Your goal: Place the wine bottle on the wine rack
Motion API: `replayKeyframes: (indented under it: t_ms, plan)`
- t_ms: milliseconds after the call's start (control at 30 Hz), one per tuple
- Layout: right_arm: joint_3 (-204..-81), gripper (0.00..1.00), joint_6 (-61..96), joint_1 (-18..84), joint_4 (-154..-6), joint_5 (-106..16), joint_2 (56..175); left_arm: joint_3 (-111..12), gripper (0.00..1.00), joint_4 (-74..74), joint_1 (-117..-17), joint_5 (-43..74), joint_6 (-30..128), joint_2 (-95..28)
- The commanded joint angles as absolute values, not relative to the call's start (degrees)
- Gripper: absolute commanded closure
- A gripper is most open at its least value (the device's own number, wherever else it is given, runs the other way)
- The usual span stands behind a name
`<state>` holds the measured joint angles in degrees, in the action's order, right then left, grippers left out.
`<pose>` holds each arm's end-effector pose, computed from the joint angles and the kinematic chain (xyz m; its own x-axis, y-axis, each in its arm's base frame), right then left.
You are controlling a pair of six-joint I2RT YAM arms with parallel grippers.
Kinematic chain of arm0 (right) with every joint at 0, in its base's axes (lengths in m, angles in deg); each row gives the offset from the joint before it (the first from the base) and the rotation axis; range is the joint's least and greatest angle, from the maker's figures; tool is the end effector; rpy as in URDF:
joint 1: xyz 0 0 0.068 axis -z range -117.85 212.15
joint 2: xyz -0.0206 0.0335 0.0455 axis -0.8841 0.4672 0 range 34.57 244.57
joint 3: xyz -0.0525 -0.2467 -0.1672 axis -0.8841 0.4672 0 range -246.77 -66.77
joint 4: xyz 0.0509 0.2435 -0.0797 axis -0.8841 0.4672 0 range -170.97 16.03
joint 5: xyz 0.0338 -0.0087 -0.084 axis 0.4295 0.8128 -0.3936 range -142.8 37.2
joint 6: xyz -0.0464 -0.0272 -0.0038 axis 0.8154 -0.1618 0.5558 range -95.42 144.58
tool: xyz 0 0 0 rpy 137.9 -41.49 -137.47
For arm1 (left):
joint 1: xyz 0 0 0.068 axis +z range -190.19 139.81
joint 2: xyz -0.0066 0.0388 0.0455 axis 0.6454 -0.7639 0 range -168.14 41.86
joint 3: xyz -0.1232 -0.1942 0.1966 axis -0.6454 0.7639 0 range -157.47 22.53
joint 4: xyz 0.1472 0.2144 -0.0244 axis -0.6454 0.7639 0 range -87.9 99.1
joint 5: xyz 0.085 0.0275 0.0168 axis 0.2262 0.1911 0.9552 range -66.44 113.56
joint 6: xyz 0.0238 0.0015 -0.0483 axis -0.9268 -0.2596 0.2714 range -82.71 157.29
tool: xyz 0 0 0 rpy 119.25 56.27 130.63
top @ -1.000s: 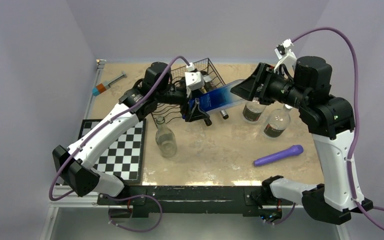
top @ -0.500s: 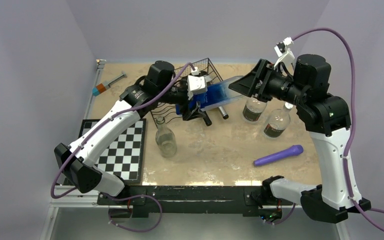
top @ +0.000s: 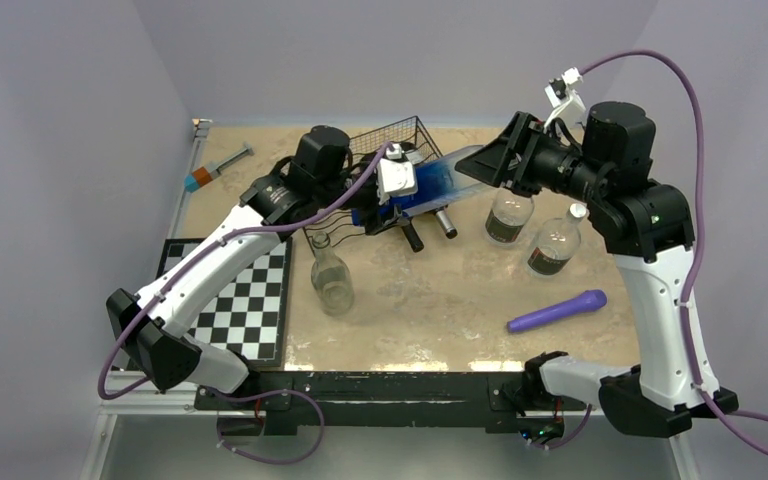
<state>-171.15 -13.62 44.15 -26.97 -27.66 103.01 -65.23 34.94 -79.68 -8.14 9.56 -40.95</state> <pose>0.1625 0.0685 0.5468 -0.6423 0.3799 -0.6657 -0.3393 0.6378 0.6914 0.2304 -0.2141 0.4380 0.0990 0.4313 -0.8968 0.9641 0.1815 0.1937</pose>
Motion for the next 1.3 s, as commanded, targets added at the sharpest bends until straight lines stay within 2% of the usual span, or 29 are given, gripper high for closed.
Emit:
replayKeyframes:
  t_ms: [0, 267, 600, 833, 1100, 1267]
  plan:
    - [-173.72, 0.45, -14.94, 43.21, -33.66, -23.55, 101.06, -61.46, 1.0, 18.15, -79.48, 1.1, 6.22, -36.45]
    - [-173.84, 0.02, -9.42, 43.21, -31.66, -33.25, 97.9, -59.26, 1.0, 5.41, -80.98, 6.15, 0.4, -32.76]
    - [-181.36, 0.01, 0.5, 43.16, -26.08, -43.01, 96.64, -60.3, 1.0, 1.91, -84.2, 10.07, -16.02, -32.39]
    - [-190.2, 0.01, 6.51, 43.16, -16.59, -36.17, 100.39, -60.43, 1.0, 5.76, -87.11, 9.09, -25.15, -32.4]
    - [-188.01, 0.01, 9.76, 43.05, -7.42, -28.9, 105.74, -56.56, 1.0, -4.78, -89.3, 9.77, -32.23, -32.3]
    - [-185.44, 0.02, 12.16, 41.63, -4.14, -28.76, 106.79, -52.15, 1.0, -12.54, -90.97, 10.03, -39.15, -32.11]
